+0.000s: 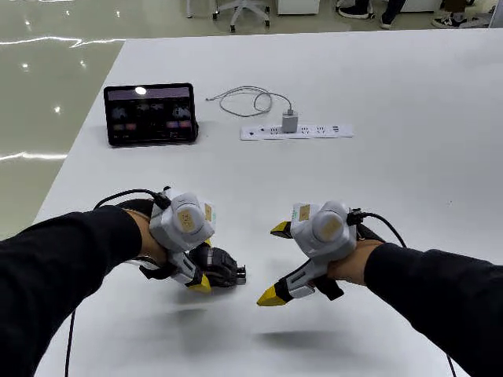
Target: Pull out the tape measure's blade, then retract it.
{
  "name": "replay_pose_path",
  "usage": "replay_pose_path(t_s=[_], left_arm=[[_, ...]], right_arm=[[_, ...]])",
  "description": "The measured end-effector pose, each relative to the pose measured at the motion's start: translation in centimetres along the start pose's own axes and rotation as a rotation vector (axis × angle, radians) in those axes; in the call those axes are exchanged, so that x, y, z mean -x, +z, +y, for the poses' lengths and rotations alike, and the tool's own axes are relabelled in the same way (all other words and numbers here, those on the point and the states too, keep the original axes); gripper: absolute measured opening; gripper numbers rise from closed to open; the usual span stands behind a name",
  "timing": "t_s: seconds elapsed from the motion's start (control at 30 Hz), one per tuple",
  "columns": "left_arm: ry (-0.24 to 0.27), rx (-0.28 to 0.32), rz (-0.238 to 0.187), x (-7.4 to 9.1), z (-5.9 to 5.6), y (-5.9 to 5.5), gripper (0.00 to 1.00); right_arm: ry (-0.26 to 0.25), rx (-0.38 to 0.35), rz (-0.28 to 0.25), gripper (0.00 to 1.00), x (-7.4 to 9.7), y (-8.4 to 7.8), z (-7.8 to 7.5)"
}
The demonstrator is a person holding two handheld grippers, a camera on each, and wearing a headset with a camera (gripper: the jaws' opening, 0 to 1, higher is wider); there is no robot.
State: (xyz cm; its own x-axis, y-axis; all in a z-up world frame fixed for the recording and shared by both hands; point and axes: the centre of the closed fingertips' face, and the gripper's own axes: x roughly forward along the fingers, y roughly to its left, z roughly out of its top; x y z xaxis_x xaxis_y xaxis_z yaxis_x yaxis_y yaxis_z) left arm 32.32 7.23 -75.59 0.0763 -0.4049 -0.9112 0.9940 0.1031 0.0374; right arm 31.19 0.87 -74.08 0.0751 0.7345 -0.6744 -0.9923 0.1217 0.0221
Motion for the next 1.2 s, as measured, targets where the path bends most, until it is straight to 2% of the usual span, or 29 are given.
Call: replay_pose_path(t_s=[0.03, 0.07, 0.13, 0.23, 0.5, 0.67, 0.7, 0.87, 1.2], left_arm=[[0.023, -0.006, 0.008, 0.0, 0.5, -0.2, 0.32], [0.006, 0.009, 0.002, -0.4, 0.1, -0.1, 0.31], [0.012, 0.026, -0.005, -0.4, 0.2, -0.1, 0.31], [0.013, 0.036, -0.011, -0.7, 0.0, -0.2, 0.31], [0.009, 0.015, 0.010, -0.6, -0.2, 0.0, 0.31], [0.004, 0.008, 0.014, -0.3, -0.2, -0.1, 0.30], [0.002, 0.023, 0.015, -0.3, -0.2, -0.1, 0.30], [-0.005, 0.028, 0.024, -0.4, -0.1, -0.2, 0.31], [-0.016, 0.034, 0.015, -0.3, -0.1, -0.3, 0.31]], right_arm=[[0.011, 0.008, 0.015, 0.74, -0.4, -0.2, 0.1], [0.013, 0.013, 0.022, 0.73, -0.7, -0.2, 0.2], [0.021, 0.059, 0.038, 0.66, -1.1, -0.2, 0.2], [0.023, 0.075, 0.042, 0.57, -1.9, 0.2, 0.0], [0.043, 0.118, 0.077, 0.42, -3.7, 0.1, -0.5], [0.055, 0.114, 0.096, 0.36, -4.4, -0.3, -0.7], [0.058, 0.111, 0.101, 0.34, -4.6, -0.4, -0.8], [0.057, 0.108, 0.110, 0.32, -5.0, -0.5, -1.0], [0.083, 0.157, 0.143, 0.26, -6.0, -1.2, -0.4]])
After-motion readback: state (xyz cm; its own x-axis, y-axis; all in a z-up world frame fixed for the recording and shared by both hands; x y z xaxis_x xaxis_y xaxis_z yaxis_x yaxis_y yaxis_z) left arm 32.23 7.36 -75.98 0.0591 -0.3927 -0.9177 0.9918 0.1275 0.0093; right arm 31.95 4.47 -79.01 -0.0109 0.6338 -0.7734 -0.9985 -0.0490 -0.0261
